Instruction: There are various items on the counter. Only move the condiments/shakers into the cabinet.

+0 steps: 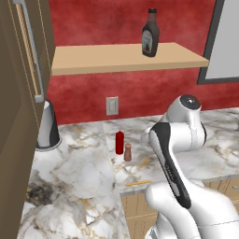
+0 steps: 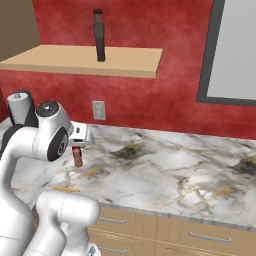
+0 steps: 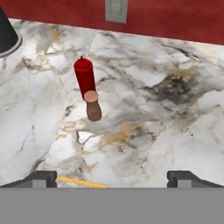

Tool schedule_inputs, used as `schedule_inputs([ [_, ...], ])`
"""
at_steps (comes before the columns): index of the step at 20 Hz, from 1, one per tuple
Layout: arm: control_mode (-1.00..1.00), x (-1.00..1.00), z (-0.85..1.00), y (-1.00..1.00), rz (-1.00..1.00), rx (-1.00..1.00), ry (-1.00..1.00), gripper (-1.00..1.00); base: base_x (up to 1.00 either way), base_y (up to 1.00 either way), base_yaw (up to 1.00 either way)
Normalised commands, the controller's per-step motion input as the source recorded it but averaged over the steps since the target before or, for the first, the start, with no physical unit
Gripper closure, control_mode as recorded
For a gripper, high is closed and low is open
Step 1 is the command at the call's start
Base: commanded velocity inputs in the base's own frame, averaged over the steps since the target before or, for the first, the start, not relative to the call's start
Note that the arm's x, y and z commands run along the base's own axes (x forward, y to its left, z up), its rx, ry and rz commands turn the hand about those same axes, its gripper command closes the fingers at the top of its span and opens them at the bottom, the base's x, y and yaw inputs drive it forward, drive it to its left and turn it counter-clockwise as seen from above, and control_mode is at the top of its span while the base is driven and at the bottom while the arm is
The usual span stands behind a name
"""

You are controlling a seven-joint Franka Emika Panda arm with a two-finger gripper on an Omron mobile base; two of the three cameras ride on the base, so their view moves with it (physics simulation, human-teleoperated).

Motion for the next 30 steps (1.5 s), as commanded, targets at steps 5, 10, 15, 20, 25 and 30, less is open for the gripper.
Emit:
schedule_inputs([
  [5, -1.0, 0.06, -0.15, 0.38, -0.08, 0.02, 0.0, -1.0, 0.0, 0.0, 0.0],
  [10, -1.0, 0.09, -0.27, 0.18, -0.02, 0.05, 0.0, -1.0, 0.0, 0.0, 0.0],
  [15, -1.0, 0.27, -0.28, 0.27, 0.0, 0.05, 0.0, -1.0, 0.0, 0.0, 0.0],
  [20, -1.0, 0.39, -0.11, 0.16, 0.0, -0.05, 0.0, -1.0, 0.0, 0.0, 0.0],
  [25, -1.0, 0.36, -0.11, 0.04, 0.0, -0.04, 0.0, -1.0, 0.0, 0.0, 0.0],
  [30, -1.0, 0.29, -0.1, 0.0, 0.0, 0.0, 0.0, -1.0, 0.0, 0.0, 0.0],
])
